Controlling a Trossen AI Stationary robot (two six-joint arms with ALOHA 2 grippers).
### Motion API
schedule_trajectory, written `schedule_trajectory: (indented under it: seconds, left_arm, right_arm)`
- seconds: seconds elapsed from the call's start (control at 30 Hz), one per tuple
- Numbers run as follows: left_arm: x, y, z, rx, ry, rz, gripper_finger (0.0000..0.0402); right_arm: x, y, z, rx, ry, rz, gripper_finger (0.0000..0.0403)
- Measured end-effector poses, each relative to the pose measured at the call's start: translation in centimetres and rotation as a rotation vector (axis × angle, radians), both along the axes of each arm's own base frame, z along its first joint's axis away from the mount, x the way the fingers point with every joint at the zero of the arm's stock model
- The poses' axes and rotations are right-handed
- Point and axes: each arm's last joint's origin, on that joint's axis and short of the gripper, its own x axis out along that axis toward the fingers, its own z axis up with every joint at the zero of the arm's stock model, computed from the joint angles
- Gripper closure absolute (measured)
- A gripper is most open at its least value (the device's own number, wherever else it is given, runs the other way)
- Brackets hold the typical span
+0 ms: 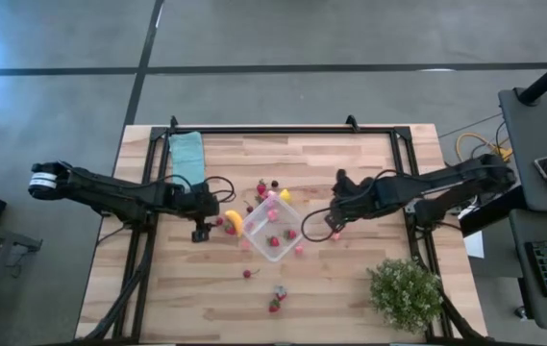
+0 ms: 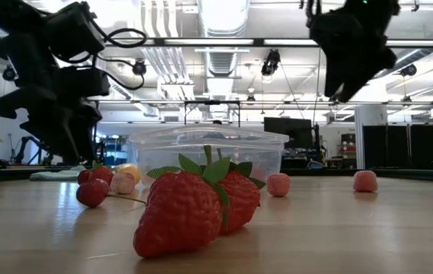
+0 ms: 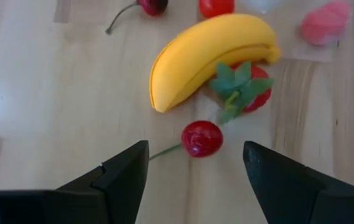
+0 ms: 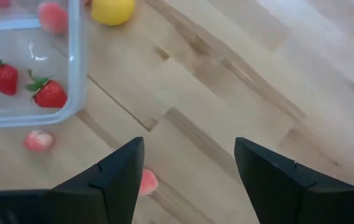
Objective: Pick and placing Produce into tupperware
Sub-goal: Put the red cherry into the transparent container
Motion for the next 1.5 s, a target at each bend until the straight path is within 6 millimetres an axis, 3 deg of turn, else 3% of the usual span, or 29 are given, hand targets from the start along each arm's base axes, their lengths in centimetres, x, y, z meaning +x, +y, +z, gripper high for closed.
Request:
schedule_trajectory:
  seconds: [0.4,0.9,1.5]
  left_arm:
    - [0.5,-0.1,-1.3,-0.019,-0.052,-0.013,0.0155]
    - [1.7,-0.1,-3.4,-0.001,0.059,-0.033,0.0157]
    - [1.7,0.0,-3.2,0.011,0.049,-0.025,0.0287]
  right_arm:
    - [-1.8,-0.3,-3.0,-0.010,0.034,0.010,0.0161]
    - [-2.0,-0.5,-4.2,-0.035,0.022,-0.001,0.0161]
    - [-1.7,-0.5,-4.1,-0.044,-0.008,-0.006,0.0161]
